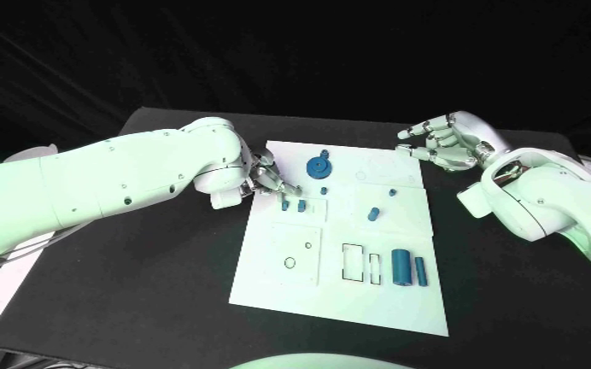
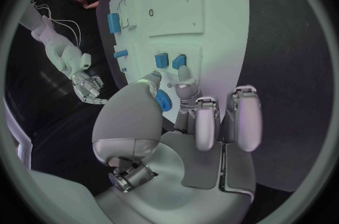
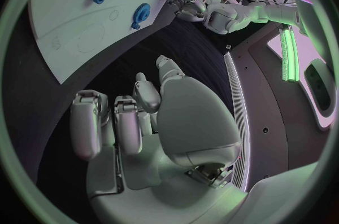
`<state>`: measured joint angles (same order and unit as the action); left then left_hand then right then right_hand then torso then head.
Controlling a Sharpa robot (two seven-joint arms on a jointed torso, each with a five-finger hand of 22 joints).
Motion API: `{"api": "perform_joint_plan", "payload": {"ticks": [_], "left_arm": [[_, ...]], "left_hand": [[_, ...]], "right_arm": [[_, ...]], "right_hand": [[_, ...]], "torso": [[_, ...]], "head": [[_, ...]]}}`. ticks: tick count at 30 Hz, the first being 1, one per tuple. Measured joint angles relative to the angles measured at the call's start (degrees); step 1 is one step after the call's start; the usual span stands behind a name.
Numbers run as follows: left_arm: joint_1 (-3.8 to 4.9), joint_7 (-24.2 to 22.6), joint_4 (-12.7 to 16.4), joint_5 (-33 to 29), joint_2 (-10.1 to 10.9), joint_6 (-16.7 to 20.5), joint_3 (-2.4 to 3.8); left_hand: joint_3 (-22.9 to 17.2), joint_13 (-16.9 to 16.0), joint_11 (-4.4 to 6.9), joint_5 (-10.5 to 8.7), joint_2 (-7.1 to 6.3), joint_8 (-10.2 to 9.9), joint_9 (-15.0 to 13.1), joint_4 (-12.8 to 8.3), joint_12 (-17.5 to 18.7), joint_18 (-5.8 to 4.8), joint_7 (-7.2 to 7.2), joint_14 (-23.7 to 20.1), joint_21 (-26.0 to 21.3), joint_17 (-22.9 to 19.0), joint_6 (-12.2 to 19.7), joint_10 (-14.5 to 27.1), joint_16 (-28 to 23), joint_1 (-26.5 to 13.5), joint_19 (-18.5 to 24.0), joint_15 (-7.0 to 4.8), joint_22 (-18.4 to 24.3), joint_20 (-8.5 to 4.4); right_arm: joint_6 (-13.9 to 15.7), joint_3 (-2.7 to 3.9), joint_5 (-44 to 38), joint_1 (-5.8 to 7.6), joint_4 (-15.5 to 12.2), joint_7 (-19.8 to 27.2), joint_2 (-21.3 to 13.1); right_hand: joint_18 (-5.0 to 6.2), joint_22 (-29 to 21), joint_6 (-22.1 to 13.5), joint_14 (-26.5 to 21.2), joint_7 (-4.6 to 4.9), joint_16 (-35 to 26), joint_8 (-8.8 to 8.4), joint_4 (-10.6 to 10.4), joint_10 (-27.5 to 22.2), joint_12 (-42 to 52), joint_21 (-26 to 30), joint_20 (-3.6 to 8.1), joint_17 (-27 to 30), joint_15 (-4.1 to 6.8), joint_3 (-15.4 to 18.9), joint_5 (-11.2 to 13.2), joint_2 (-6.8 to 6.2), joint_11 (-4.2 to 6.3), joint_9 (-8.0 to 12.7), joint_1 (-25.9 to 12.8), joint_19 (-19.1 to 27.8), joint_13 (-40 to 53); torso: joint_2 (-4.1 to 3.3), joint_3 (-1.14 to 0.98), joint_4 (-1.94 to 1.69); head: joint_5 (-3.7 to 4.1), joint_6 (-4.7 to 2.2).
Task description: Assemble the parts on the task board
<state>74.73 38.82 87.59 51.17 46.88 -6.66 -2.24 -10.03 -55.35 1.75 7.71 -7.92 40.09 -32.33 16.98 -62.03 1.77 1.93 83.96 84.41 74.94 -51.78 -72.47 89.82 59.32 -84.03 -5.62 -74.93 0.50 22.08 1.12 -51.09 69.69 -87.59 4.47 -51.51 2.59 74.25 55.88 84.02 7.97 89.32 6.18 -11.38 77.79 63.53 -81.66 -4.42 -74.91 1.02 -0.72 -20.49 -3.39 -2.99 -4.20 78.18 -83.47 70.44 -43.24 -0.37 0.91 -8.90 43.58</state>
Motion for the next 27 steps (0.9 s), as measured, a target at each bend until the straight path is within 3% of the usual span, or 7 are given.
{"api": "perform_joint_plan", "payload": {"ticks": [6, 8, 10, 14, 17, 23, 27], "left_arm": [[0.00, -1.7, 0.9, -0.3, 0.8, 3.1, 0.02], [0.00, -3.2, 1.3, -0.2, 0.9, 5.0, 0.02], [0.00, -5.2, 1.8, 0.1, 0.9, 7.3, 0.02], [-0.01, -10.4, 2.6, 0.9, 0.4, 12.7, -0.07], [-0.10, -15.1, 2.7, 2.1, -0.3, 16.2, -0.31], [-1.34, -23.6, 2.8, 9.0, -1.7, 21.3, -0.66], [-2.16, -26.5, 2.4, 15.3, -2.7, 22.6, -0.78]], "left_hand": [[0.2, 2.1, -0.13, 0.00, 0.34, 0.0, 0.4, -0.2, 1.9, 0.15, 0.49, 0.0, -3.0, 0.0, 0.6, 1.7, 0.0, 0.8, 0.0, 0.00, 0.0, 0.03], [-0.6, 4.9, -0.51, 0.00, 0.45, 0.0, 0.9, -0.1, 4.2, 2.30, 0.84, 0.0, -9.2, 0.0, 1.9, 3.9, -0.8, 3.6, 1.1, 0.62, 2.2, 0.68], [-2.4, 8.1, -0.89, 0.00, 0.33, 0.0, 1.2, -0.6, 6.8, 3.61, 1.40, 0.0, -15.9, 0.0, 3.4, 6.9, -3.1, 6.9, 4.0, 0.85, 8.3, 1.03], [-7.1, 13.7, -3.27, 0.00, -0.92, 0.0, 2.5, -1.3, 12.2, 7.39, 3.83, -2.4, -35.3, -2.5, 8.8, 15.4, -13.3, 14.3, 13.9, 3.12, 26.4, 2.69], [-10.7, 16.4, -4.57, 0.00, -1.88, -0.7, 3.7, -3.2, 15.6, 7.66, 5.29, -7.9, -42.4, -10.2, 11.0, 19.6, -20.9, 19.9, 17.5, 4.31, 32.1, 3.81], [-14.0, 25.2, -6.37, -4.03, -4.97, -6.8, 9.8, -4.8, 25.4, 7.65, 6.95, -11.2, -46.5, -17.0, 15.1, 25.6, -26.4, 23.8, 17.3, 6.13, 35.2, 5.46], [-12.5, 32.4, -6.53, -4.24, -6.22, -11.3, 16.1, -5.8, 29.5, 8.54, 6.49, -7.7, -47.7, -15.4, 9.4, 22.8, -23.3, 24.0, 13.5, 5.96, 36.7, 5.33]], "right_arm": [[0.0, -0.02, 0.0, -0.03, 0.2, 0.0, 0.0], [0.0, -0.02, 0.0, -0.05, 0.2, 0.0, 0.1], [0.0, -0.02, 0.0, -0.07, 0.3, 0.0, 0.1], [0.0, -0.03, 0.0, -0.11, 0.3, 0.0, 0.1], [0.0, -0.03, 0.0, -0.13, 0.3, 0.0, 0.1], [-0.1, -0.04, 0.0, -0.18, 0.3, 0.0, 0.1], [-0.1, -0.04, 0.0, -0.23, 0.3, 0.0, 0.1]], "right_hand": [[0.00, 0.0, 0.0, 0.0, 0.00, 0.0, 0.00, 0.0, 0.0, 0.0, 0.0, 0.00, 0.0, 0.00, 0.0, 0.2, 0.00, 0.00, 0.0, 0.0, 0.0, 0.0], [0.00, 0.0, 0.0, 0.0, 0.00, 0.0, 0.00, 0.0, 0.0, 0.0, 0.0, 0.00, 0.0, 0.00, 0.0, 0.2, 0.00, 0.00, 0.0, 0.0, 0.0, 0.0], [0.00, 0.0, 0.0, 0.0, 0.00, 0.0, 0.03, 0.0, 0.0, 0.0, 0.0, 0.00, 0.0, 0.00, 0.0, 0.2, 0.00, 0.00, 0.0, 0.0, 0.0, 0.0], [0.00, 0.0, 0.0, 0.0, 0.00, 0.0, 0.22, 0.0, 0.0, 0.0, 0.0, 0.00, 0.0, 0.00, 0.0, 0.2, 0.00, 0.00, 0.0, 0.0, 0.0, 0.0], [0.00, 0.0, 0.0, 0.0, 0.00, 0.0, 0.22, 0.0, 0.0, 0.0, 0.0, 0.00, 0.0, 0.00, 0.0, 0.2, 0.00, 0.00, 0.0, 0.0, 0.0, 0.0], [0.00, 0.0, 0.0, 0.0, 0.00, 0.0, 0.22, 0.0, 0.0, 0.0, 0.0, 0.00, 0.0, 0.00, 0.0, 0.2, 0.00, 0.00, 0.0, 0.0, 0.0, 0.0], [0.00, 0.0, 0.0, 0.0, 0.00, 0.0, 0.22, 0.0, 0.0, 0.0, 0.0, 0.00, 0.0, 0.00, 0.0, 0.2, 0.00, 0.00, 0.0, 0.0, 0.0, 0.0]], "torso": [[-0.02, 0.00, 0.03], [-0.03, 0.01, 0.03], [-0.04, 0.02, 0.03], [-0.05, 0.02, 0.07], [-0.05, 0.02, 0.10], [-0.05, 0.02, 0.09], [-0.04, 0.01, 0.03]], "head": [[0.20, -0.05], [0.37, -0.09], [0.51, -0.13], [0.77, -0.29], [1.09, -0.57], [1.44, -0.74], [1.61, -0.80]]}}
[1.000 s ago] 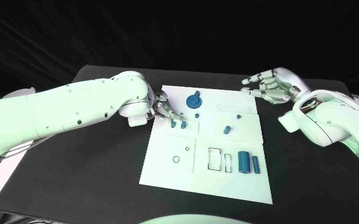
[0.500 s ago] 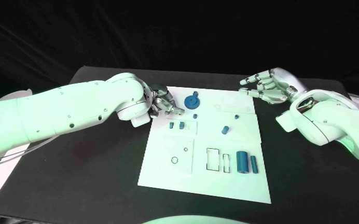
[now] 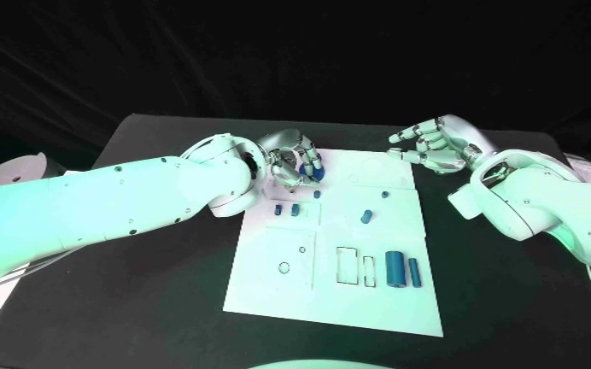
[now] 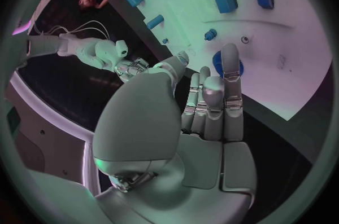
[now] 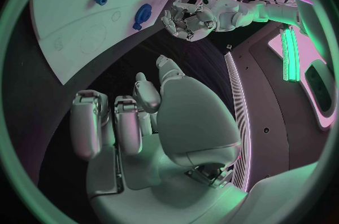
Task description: Assemble the parts on the task board
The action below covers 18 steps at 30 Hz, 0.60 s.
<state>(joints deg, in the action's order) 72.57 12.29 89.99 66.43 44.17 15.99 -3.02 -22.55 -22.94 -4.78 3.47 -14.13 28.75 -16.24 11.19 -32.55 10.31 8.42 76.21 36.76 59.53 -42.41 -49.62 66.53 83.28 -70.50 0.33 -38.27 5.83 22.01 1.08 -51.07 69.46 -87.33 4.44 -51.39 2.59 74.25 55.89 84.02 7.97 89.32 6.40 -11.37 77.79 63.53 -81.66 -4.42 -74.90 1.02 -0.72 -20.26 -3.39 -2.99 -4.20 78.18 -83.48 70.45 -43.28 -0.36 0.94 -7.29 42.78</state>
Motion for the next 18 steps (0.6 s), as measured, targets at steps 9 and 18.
{"api": "perform_joint_plan", "payload": {"ticks": [9, 18], "left_arm": [[-1.23, -2.3, -1.5, 12.2, -2.1, -0.5, -0.09], [-2.08, -2.1, -3.2, 17.1, -3.2, -3.1, -0.12]], "left_hand": [[1.0, 10.6, 0.71, 0.00, -0.30, -8.4, 7.9, -0.7, 7.7, -1.85, -0.99, 7.6, 15.6, 12.7, -9.5, -6.0, 12.3, 0.3, -10.7, -1.04, -14.5, -0.92], [0.8, 16.0, 0.70, 0.00, -0.05, -12.9, 10.6, -0.8, 14.2, -3.60, -0.87, 7.6, 23.4, 11.2, -13.8, -9.9, 12.4, 0.6, -13.3, -1.04, -22.1, -1.33]], "right_arm": [[-0.1, 0.00, 0.0, -0.19, 0.0, 0.0, 0.1], [-0.1, -0.01, 0.0, -0.32, -0.1, 0.1, 0.0]], "right_hand": [[0.00, 0.1, 0.0, 0.0, 0.00, 0.0, 0.00, 0.0, 0.0, 0.0, 0.0, 0.00, 0.0, 0.00, 0.0, 0.0, 0.00, 0.00, 0.0, 0.0, 0.0, 0.1], [0.00, 0.1, 0.0, 0.0, 0.00, 0.0, 0.00, 0.0, 0.0, 0.0, 0.0, 0.00, 0.0, 0.00, 0.0, 0.0, 0.00, 0.00, 0.0, 0.0, 0.0, 0.1]], "torso": [[0.05, 0.01, -0.03], [0.04, 0.02, -0.03]], "head": [[0.12, -0.24], [0.31, -0.52]]}}
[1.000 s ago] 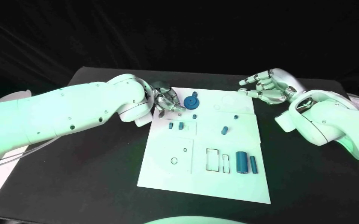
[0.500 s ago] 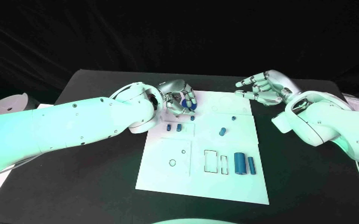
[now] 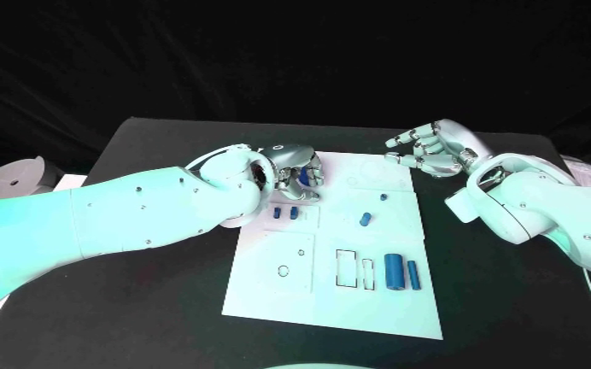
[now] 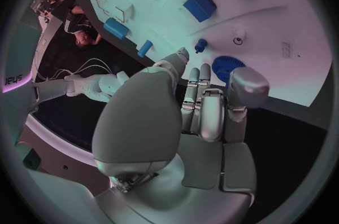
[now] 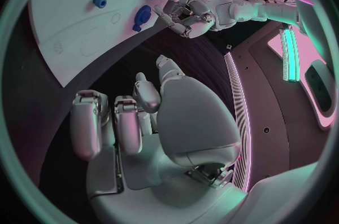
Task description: Assemble the parts on the task board
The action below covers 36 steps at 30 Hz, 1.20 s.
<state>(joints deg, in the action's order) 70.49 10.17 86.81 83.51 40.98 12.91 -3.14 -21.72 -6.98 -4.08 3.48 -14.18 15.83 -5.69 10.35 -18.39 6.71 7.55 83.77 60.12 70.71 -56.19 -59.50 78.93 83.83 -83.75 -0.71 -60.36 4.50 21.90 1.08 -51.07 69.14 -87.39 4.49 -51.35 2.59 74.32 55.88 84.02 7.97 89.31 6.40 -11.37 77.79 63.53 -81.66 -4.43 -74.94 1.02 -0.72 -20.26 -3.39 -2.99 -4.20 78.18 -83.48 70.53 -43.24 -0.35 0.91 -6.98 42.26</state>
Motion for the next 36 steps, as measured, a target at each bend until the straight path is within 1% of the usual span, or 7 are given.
{"api": "perform_joint_plan", "payload": {"ticks": [4, 12, 18, 24, 27, 28, 36], "left_arm": [[-0.10, 0.5, -0.6, 1.1, -0.4, -0.7, 0.00], [-0.22, 1.3, -1.5, 2.5, -1.3, -2.7, 0.04], [-0.57, 1.7, -1.9, 3.1, -2.0, -3.8, 0.04], [-0.78, 2.5, -2.1, 3.5, -2.4, -4.0, 0.08], [-0.82, 2.8, -2.2, 3.6, -2.5, -4.0, 0.11], [-0.83, 3.0, -2.3, 3.7, -2.6, -4.0, 0.12], [-0.84, 3.9, -2.4, 4.0, -3.0, -4.1, 0.21]], "left_hand": [[-0.2, 0.9, 0.00, 0.00, 0.13, -0.6, 0.4, -0.2, 1.2, 0.00, 0.00, 0.0, 0.0, -0.7, -0.8, 0.0, -0.2, 0.1, 0.0, 0.00, -0.1, 0.00], [-0.3, 1.4, -0.12, 0.00, 0.22, -0.9, 0.6, -0.3, 1.6, 0.00, -0.43, 0.0, 0.0, -0.8, -1.3, -0.3, -0.2, 0.2, 0.0, 0.00, -0.4, -0.01], [-0.9, 1.8, 0.01, 0.00, 0.78, -1.7, 0.9, -0.9, 2.0, 0.00, -0.49, 0.0, 0.5, -0.8, -1.8, -1.4, -0.2, 0.8, 0.0, 0.00, -0.8, -0.01], [-1.5, 2.2, 0.30, 0.00, 0.84, -2.1, 1.1, -1.1, 2.6, 0.00, -0.51, 0.2, 0.8, -0.9, -2.4, -2.2, -0.2, 0.8, 0.0, -0.20, -1.2, -0.01], [-2.0, 2.4, 0.19, 0.00, 1.13, -2.4, 1.2, -1.3, 2.9, 0.01, -0.60, 0.2, 0.8, -0.9, -2.7, -2.4, -0.2, 1.1, 0.0, -0.20, -1.2, -0.01], [-2.4, 2.5, 0.39, 0.00, 1.13, -2.6, 1.2, -1.4, 3.0, 0.00, -0.60, 0.2, 0.8, -0.9, -2.7, -2.6, -0.2, 1.1, 0.0, -0.20, -1.3, -0.01], [-3.8, 3.0, 0.20, 0.00, 1.58, -3.2, 1.5, -1.9, 3.6, 0.01, -0.40, 0.2, 0.8, -1.0, -3.3, -3.3, -0.2, 1.6, 0.0, -0.20, -1.6, -0.01]], "right_arm": [[0.0, 0.00, 0.0, -0.02, 0.0, 0.0, 0.0], [0.0, 0.00, 0.0, -0.04, 0.0, 0.0, 0.0], [0.0, 0.00, 0.0, -0.04, 0.0, 0.0, 0.0], [0.0, 0.00, 0.0, -0.04, 0.0, 0.0, 0.1], [0.0, 0.00, 0.0, -0.04, 0.0, 0.0, 0.1], [0.0, 0.00, 0.0, -0.04, 0.0, 0.0, 0.1], [-0.1, 0.00, 0.0, -0.04, 0.0, 0.0, 0.1]], "right_hand": [[0.00, 0.0, 0.0, 0.0, 0.00, 0.0, 0.00, 0.0, 0.0, 0.0, 0.0, 0.00, 0.0, 0.00, 0.0, 0.0, 0.00, 0.00, 0.0, 0.0, 0.0, 0.0], [0.00, 0.0, 0.0, 0.0, 0.00, 0.0, 0.00, 0.0, 0.0, 0.0, 0.0, 0.00, 0.0, 0.00, 0.0, 0.0, 0.00, 0.00, 0.0, 0.0, 0.0, 0.0], [0.00, 0.0, 0.0, 0.0, 0.00, 0.0, 0.00, 0.0, 0.0, 0.0, 0.0, 0.00, 0.0, 0.00, 0.0, 0.0, 0.00, 0.00, 0.0, 0.0, 0.0, 0.0], [0.00, 0.0, 0.0, 0.0, 0.00, 0.0, 0.00, 0.0, 0.0, 0.0, 0.0, 0.00, 0.0, 0.00, 0.0, 0.0, 0.00, 0.00, 0.0, 0.0, 0.0, 0.0], [0.00, 0.0, 0.0, 0.0, 0.00, 0.0, 0.00, 0.0, 0.0, 0.0, 0.0, 0.00, 0.0, 0.00, 0.0, 0.0, 0.00, 0.00, 0.0, 0.0, 0.0, 0.0], [0.00, 0.0, 0.0, 0.0, 0.00, 0.0, 0.00, 0.0, 0.0, 0.0, 0.0, 0.00, 0.0, 0.00, 0.0, 0.0, 0.00, 0.00, 0.0, 0.0, 0.0, 0.0], [0.00, 0.0, 0.0, 0.0, 0.00, 0.0, 0.00, 0.0, 0.0, 0.0, 0.0, 0.00, 0.0, 0.00, 0.0, 0.0, 0.00, 0.00, 0.0, 0.0, 0.0, 0.0]], "torso": [[-0.01, 0.01, 0.00], [-0.02, -0.03, 0.03], [-0.04, -0.03, 0.04], [-0.02, -0.04, 0.03], [-0.02, -0.05, 0.02], [-0.01, -0.05, 0.01], [0.01, -0.06, 0.02]], "head": [[-0.03, 0.00], [-0.13, 0.09], [-0.03, 0.15], [-0.06, 0.15], [-0.06, 0.18], [-0.07, 0.19], [-0.14, 0.21]]}}
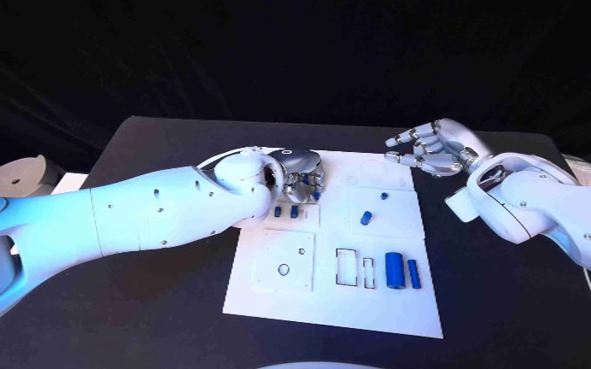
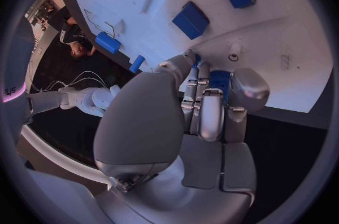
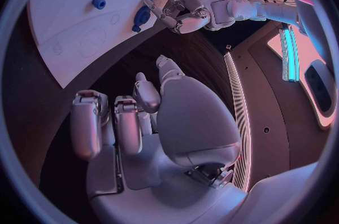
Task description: Assemble the parts on the task board
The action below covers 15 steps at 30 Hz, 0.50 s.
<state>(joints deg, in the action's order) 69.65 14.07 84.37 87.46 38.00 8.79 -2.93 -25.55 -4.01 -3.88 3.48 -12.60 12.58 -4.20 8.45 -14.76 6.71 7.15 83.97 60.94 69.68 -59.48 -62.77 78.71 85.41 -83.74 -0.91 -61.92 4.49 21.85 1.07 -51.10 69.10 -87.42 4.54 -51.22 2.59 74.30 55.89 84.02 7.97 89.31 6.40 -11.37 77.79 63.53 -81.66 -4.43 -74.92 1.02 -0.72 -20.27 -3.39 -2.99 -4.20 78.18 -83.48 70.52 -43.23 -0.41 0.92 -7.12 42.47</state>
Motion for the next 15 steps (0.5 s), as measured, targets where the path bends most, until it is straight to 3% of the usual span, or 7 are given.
{"api": "perform_joint_plan", "payload": {"ticks": [15], "left_arm": [[0.04, 0.8, -0.3, 0.3, -0.7, -0.9, 0.20]], "left_hand": [[-1.2, 0.1, 0.26, 0.00, 0.00, -0.6, 0.1, -0.6, 0.4, 0.00, -0.14, 0.0, 1.6, 0.0, -1.2, -1.9, 0.3, 0.0, 0.0, 0.00, -1.6, 0.00]], "right_arm": [[-0.1, 0.00, 0.0, 0.00, 0.0, 0.0, 0.1]], "right_hand": [[0.00, 0.0, 0.0, 0.0, 0.00, 0.0, 0.00, 0.0, 0.0, 0.0, 0.0, 0.00, 0.0, 0.00, 0.0, 0.0, 0.00, 0.00, 0.0, 0.0, 0.0, 0.0]], "torso": [[-0.01, -0.01, -0.01]], "head": [[-0.16, 0.08]]}}
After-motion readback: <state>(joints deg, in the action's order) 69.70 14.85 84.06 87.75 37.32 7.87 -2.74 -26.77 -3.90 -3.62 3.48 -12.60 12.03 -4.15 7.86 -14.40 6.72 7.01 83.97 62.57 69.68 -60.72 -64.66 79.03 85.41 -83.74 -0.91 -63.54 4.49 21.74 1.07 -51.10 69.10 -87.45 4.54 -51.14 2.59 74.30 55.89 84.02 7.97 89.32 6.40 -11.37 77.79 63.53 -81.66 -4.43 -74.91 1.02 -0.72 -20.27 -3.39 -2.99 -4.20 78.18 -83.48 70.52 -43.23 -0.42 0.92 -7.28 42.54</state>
